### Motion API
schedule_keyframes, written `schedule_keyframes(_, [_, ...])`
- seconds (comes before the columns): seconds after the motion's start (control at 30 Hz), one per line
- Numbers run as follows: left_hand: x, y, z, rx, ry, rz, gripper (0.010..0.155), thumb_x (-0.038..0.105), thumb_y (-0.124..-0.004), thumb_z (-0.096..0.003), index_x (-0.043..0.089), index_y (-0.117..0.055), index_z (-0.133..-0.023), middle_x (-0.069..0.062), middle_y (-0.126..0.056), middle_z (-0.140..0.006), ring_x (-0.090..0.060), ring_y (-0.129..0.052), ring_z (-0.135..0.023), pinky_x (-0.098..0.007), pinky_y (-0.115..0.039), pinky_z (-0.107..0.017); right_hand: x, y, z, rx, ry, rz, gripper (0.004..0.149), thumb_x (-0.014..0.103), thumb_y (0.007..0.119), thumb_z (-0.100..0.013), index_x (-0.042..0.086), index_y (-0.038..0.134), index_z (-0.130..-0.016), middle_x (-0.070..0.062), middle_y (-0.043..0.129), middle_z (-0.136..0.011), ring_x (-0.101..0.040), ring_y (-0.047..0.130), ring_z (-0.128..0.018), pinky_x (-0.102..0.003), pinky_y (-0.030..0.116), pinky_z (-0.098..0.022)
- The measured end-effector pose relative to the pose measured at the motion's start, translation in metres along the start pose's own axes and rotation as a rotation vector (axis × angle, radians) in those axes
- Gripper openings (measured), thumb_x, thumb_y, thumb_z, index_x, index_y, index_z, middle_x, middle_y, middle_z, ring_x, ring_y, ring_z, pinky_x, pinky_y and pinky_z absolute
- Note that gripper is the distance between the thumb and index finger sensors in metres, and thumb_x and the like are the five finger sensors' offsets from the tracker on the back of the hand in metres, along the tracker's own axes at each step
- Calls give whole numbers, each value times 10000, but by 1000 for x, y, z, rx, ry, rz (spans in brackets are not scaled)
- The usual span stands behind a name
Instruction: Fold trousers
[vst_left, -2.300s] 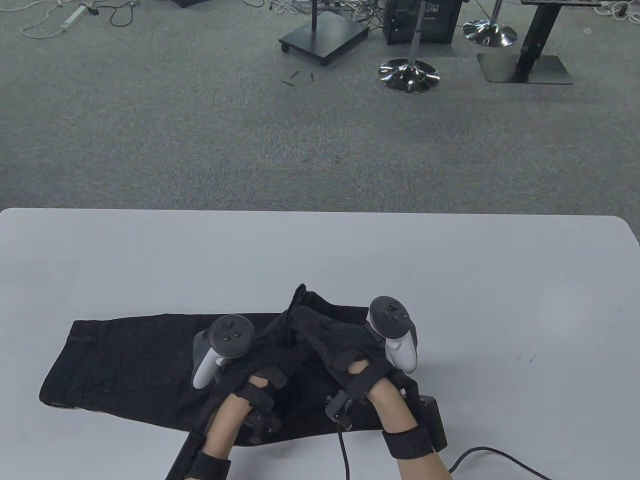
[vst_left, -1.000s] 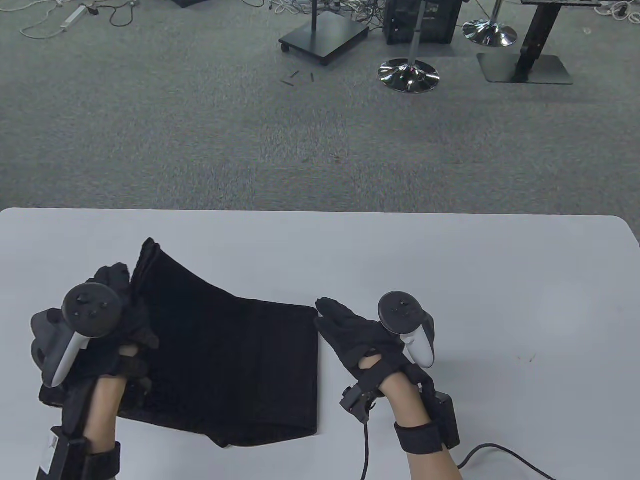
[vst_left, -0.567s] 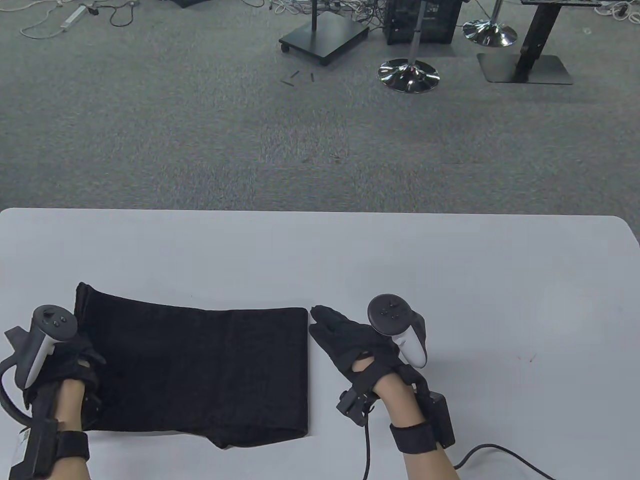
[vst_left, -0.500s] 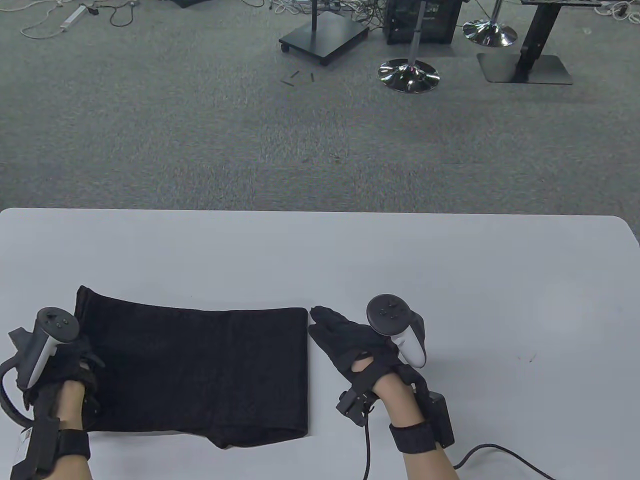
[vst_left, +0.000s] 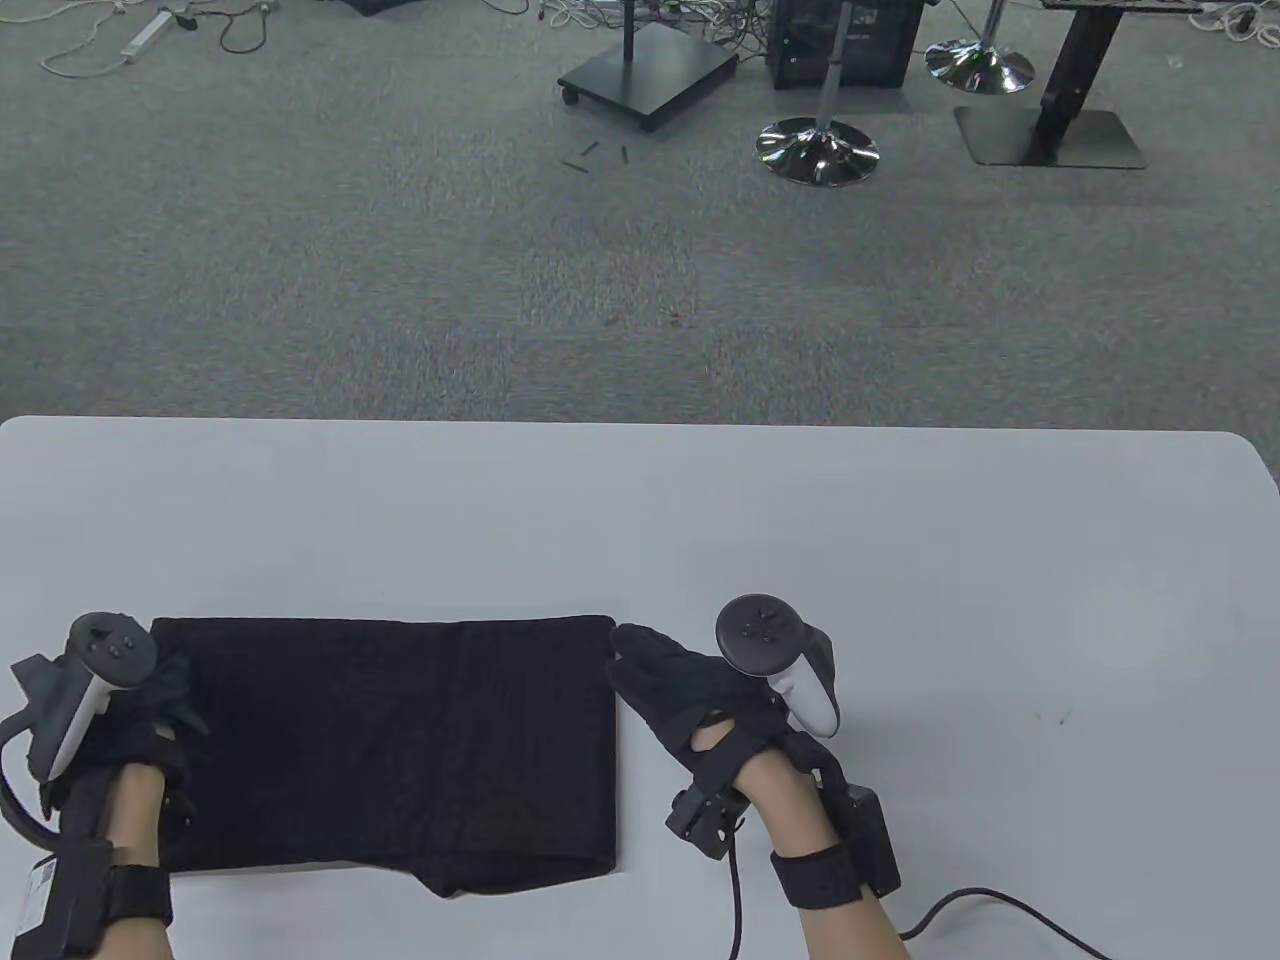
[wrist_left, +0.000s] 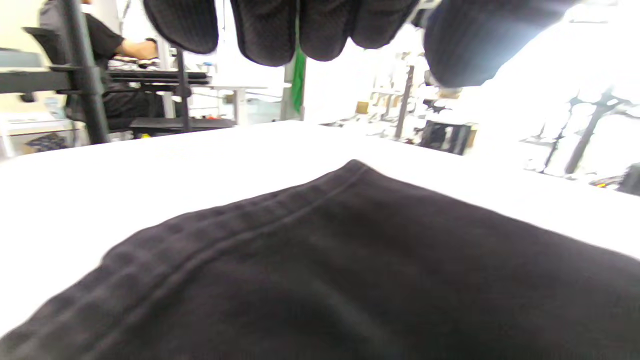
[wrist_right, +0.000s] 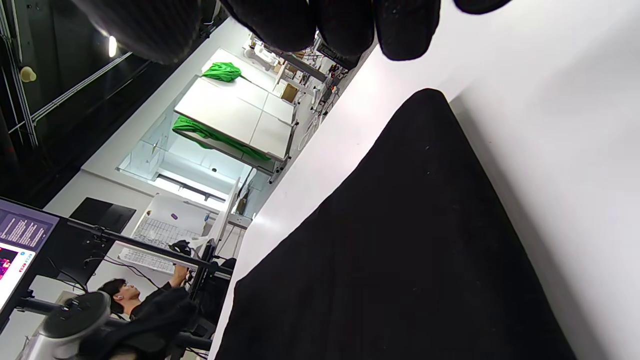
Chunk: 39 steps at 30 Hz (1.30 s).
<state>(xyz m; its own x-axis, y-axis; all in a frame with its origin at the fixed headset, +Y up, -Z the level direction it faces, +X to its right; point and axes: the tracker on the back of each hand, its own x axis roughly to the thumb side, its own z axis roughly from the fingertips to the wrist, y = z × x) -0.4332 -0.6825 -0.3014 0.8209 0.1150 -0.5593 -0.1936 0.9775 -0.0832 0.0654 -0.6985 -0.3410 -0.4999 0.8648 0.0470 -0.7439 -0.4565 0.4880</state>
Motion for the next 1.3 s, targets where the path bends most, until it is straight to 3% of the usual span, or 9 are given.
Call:
schedule_keyframes(0.17, [45, 12, 18, 20, -156, 88, 763, 626, -702, -543, 338, -375, -1169, 63, -419, -1220, -318, -508, -1190, -607, -529, -809, -1, 3, -1, 2, 6, 13, 661, 563, 640, -519, 192, 503, -1048, -136, 475, -1127, -455, 535, -1023, -671, 450, -714])
schedule_keyframes(0.3, [81, 8, 31, -33, -296, 243, 764, 636, -692, -549, 334, -372, -1173, 55, -417, -1223, -323, -505, -1189, -608, -526, -809, -3, 3, -2, -16, 28, 31, 663, 559, 644, -518, 198, 488, -1052, -126, 449, -1136, -453, 427, -1053, -678, 379, -728])
schedule_keyframes(0.47, [139, -17, 54, -140, -469, 336, 758, 652, -669, -563, 337, -366, -1182, 62, -388, -1233, -325, -473, -1198, -609, -503, -819, -9, 2, -3, -54, 61, 33, 674, 559, 647, -517, 209, 452, -1059, -112, 395, -1149, -446, 342, -1069, -680, 327, -736])
schedule_keyframes(0.67, [185, -53, 78, -254, -576, 349, 750, 669, -640, -579, 353, -341, -1190, 80, -326, -1247, -318, -421, -1214, -608, -477, -831, -15, 2, -5, -80, 103, 47, 680, 562, 647, -516, 217, 436, -1062, -108, 365, -1154, -439, 333, -1075, -678, 319, -739])
schedule_keyframes(0.87, [195, -76, 85, -301, -598, 388, 742, 673, -633, -585, 365, -338, -1192, 99, -297, -1252, -318, -392, -1218, -612, -458, -834, -18, 3, -5, -106, 129, 61, 684, 565, 649, -514, 221, 429, -1062, -110, 346, -1154, -440, 343, -1074, -674, 335, -740])
schedule_keyframes(1.13, [179, -73, 81, -248, -600, 436, 710, 650, -652, -581, 390, -384, -1184, 139, -300, -1249, -320, -370, -1216, -618, -446, -829, -30, 11, -12, -130, 199, 95, 686, 558, 663, -510, 203, 445, -1055, -130, 419, -1135, -450, 460, -1037, -654, 420, -731])
schedule_keyframes(1.3, [167, -67, 78, -218, -587, 499, 712, 647, -659, -576, 382, -393, -1181, 124, -315, -1246, -323, -382, -1211, -619, -447, -827, -29, 30, -16, -126, 209, 188, 663, 544, 680, -508, 221, 480, -1051, -130, 492, -1115, -444, 547, -1004, -631, 503, -710])
